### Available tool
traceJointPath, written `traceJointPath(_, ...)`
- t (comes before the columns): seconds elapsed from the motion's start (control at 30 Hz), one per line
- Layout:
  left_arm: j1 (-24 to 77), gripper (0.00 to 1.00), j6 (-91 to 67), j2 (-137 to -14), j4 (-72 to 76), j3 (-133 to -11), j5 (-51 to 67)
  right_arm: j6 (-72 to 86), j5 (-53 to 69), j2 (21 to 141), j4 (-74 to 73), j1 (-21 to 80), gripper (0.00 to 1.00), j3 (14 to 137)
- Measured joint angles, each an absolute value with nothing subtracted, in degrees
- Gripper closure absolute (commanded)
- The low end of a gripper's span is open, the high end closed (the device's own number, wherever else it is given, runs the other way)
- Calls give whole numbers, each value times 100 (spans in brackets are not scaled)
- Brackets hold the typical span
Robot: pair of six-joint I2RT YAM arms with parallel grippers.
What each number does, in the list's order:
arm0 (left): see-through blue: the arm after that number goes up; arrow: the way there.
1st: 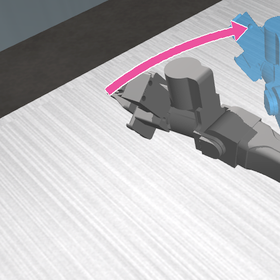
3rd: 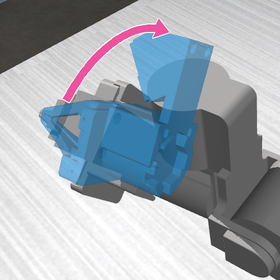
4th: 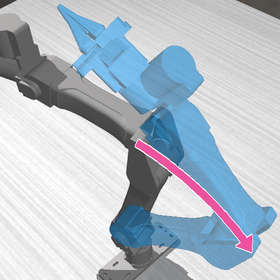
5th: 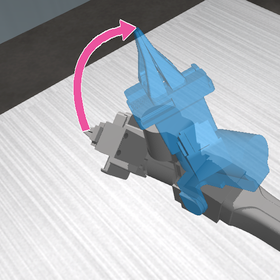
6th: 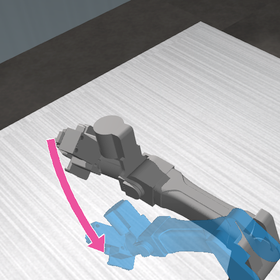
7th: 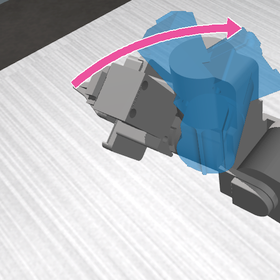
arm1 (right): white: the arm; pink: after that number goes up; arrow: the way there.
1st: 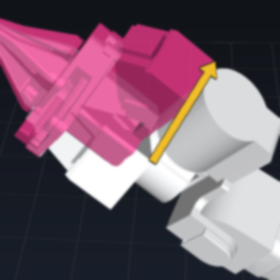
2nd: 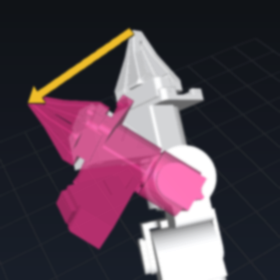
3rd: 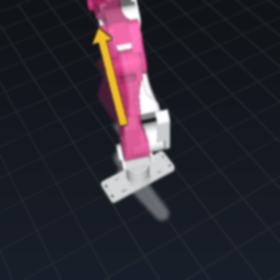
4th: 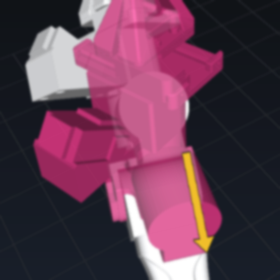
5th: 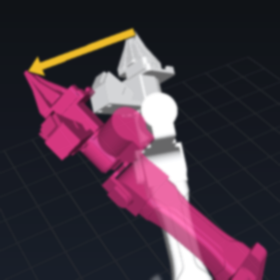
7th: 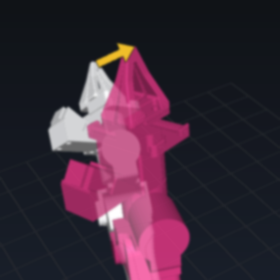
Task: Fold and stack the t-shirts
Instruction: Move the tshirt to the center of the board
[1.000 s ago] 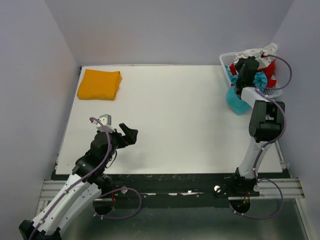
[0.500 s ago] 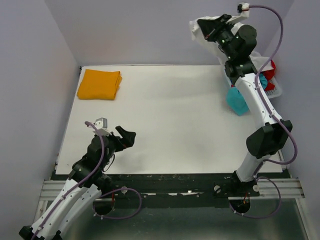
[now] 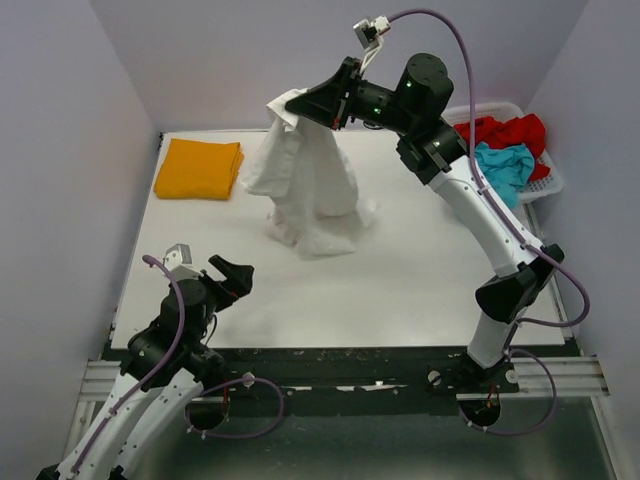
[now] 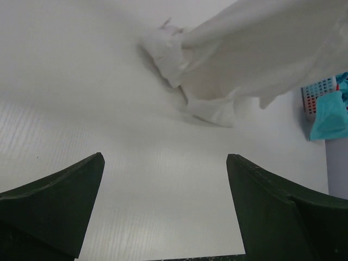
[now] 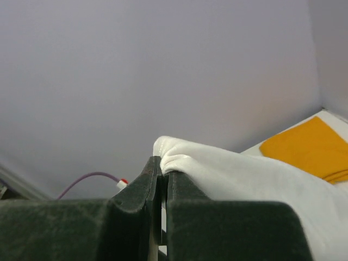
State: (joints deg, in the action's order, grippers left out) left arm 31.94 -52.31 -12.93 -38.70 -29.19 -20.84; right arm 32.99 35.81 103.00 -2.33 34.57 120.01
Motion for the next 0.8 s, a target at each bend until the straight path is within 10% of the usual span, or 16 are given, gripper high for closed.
traceJointPath(0.23,3194,1,-5555,-1116,-4342,-2919,-2237,3371,3457,10156,-290,3647,99,11795)
traceJointPath(0.8,3183,1,-5446,-2674,-3621,-2722,-1778,3614,-438,8191,-884,1575,90,5406)
